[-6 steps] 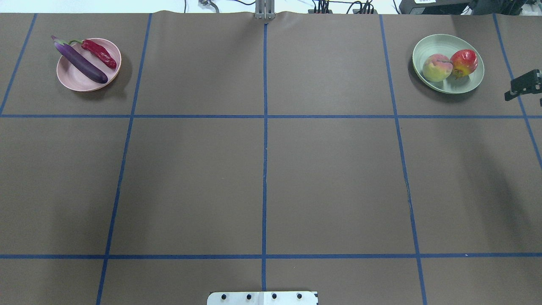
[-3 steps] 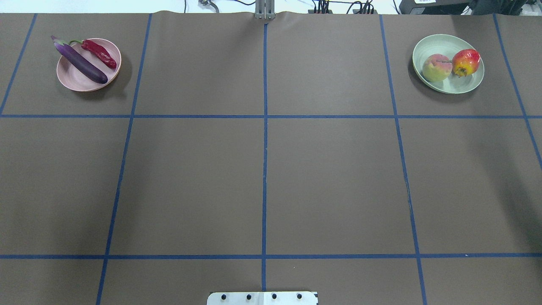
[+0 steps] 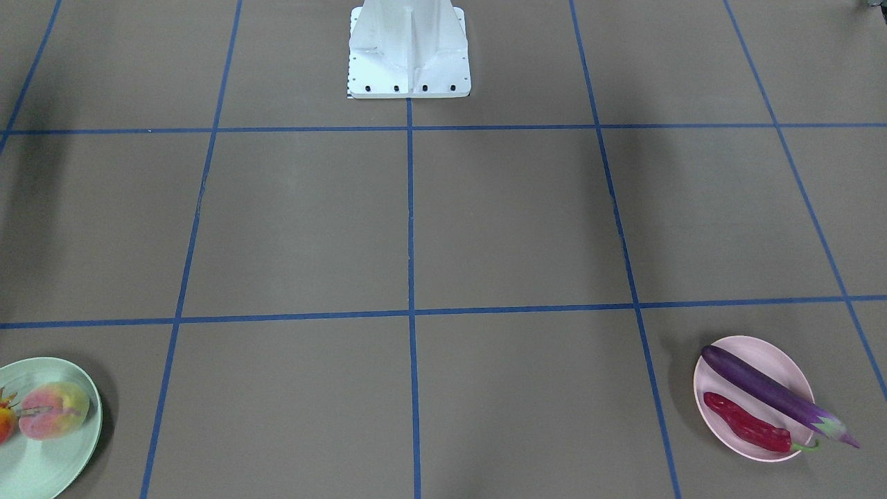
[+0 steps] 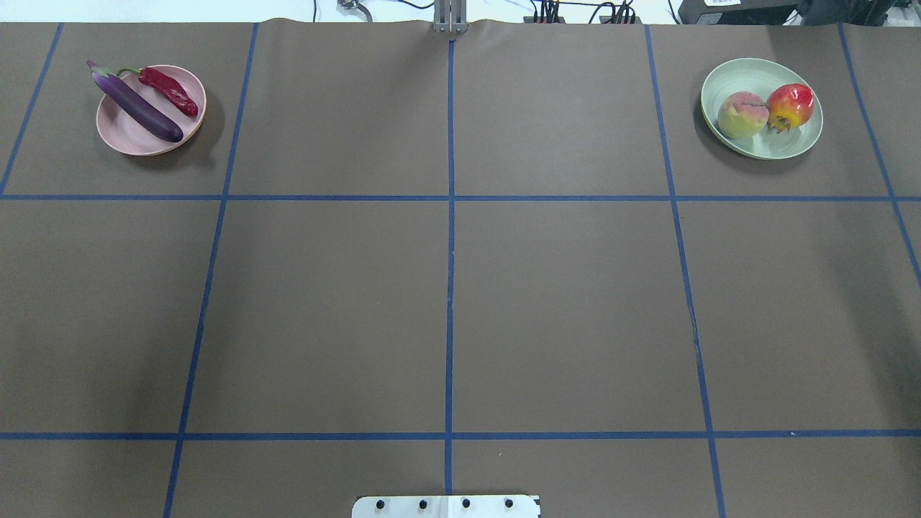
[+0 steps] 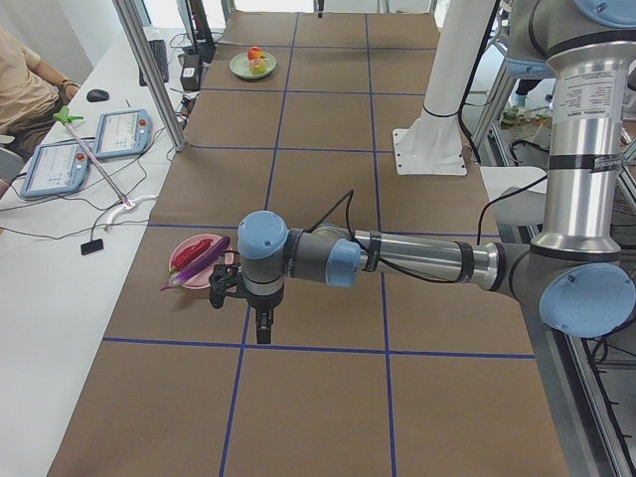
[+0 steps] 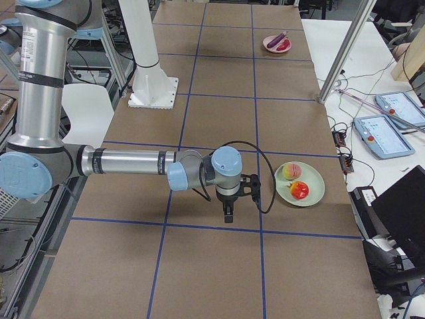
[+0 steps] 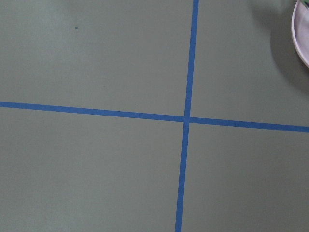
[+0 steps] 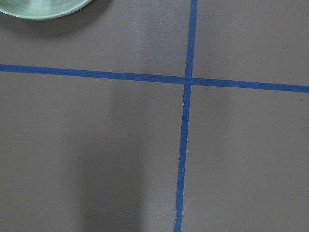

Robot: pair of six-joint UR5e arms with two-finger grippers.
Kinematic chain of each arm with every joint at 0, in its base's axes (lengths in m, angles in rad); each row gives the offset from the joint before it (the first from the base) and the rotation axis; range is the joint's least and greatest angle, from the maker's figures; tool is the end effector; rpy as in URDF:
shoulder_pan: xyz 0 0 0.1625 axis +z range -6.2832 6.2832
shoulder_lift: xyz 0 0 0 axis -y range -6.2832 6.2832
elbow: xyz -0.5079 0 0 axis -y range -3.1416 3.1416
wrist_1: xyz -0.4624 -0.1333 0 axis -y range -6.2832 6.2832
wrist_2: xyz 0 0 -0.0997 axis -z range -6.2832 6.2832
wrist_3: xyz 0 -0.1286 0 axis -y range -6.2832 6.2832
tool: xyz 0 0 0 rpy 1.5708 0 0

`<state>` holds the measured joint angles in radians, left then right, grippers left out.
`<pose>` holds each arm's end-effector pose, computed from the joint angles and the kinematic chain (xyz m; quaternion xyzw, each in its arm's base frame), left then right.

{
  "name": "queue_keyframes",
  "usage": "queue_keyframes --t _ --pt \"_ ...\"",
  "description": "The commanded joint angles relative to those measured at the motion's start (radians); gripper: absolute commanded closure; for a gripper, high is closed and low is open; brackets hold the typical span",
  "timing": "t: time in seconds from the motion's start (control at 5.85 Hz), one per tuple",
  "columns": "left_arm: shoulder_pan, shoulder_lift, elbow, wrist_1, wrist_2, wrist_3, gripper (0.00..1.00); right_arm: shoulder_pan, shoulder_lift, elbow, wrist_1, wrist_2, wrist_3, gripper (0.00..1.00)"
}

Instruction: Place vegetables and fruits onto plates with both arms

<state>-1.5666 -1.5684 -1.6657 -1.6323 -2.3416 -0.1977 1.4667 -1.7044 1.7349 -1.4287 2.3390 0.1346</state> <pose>-0.0413 -0.5721 0.7035 0.0332 0.3801 -0.0605 0.9224 -0.0091 -0.5104 0.7258 0.0349 -0.3802 -0.0182 0.9241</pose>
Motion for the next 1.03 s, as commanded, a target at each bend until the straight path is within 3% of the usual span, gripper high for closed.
queue_keyframes --t 0.0,0.34,0.86 --pt "0.000 -0.013 0.027 -0.004 -0.056 0.000 0.00 -0.005 0.110 0.011 -0.230 -0.003 -0.094 0.00" --pt "-0.001 -0.012 0.024 -0.011 -0.054 0.006 0.00 0.017 0.158 0.012 -0.336 -0.001 -0.150 0.00" --pt "0.002 0.001 0.017 -0.012 -0.044 0.001 0.00 0.017 0.161 0.005 -0.335 0.003 -0.147 0.00"
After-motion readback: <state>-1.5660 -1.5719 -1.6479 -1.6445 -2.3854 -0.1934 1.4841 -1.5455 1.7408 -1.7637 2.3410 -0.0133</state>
